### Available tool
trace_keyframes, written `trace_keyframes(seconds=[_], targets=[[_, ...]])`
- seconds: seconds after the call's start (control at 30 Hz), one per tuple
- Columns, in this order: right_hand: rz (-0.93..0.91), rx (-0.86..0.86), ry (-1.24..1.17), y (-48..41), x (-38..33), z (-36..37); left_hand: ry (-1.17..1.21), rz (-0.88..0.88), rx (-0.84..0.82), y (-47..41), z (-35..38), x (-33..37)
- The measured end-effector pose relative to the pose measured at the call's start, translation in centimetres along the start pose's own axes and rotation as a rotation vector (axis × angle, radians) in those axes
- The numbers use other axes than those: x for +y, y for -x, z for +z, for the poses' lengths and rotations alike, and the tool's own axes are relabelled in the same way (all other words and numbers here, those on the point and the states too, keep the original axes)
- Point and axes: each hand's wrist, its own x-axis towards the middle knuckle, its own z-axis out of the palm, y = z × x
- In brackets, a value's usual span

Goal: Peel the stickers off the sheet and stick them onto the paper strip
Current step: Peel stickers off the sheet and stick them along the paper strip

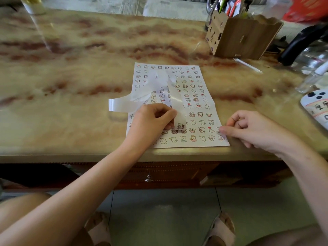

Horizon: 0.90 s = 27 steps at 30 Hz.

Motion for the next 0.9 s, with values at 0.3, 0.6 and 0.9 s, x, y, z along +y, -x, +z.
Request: trace_keyframes(seconds=[0.3,0.6,0.9], targets=[[0.024,0.013,0.026,0.0,-0.3,0.5,0.002,0.005,-0.001,0.0,0.0,-0.1],[0.057,0.107,0.131,-0.3,-0.7,1.2,0.004,0.01,0.001,-0.1,0.0,-0.1],[-0.006,0.067,-0.047,-0.5,0.0,0.6,0.056,-0.005,-0.02,-0.3,-0.1,-0.2]])
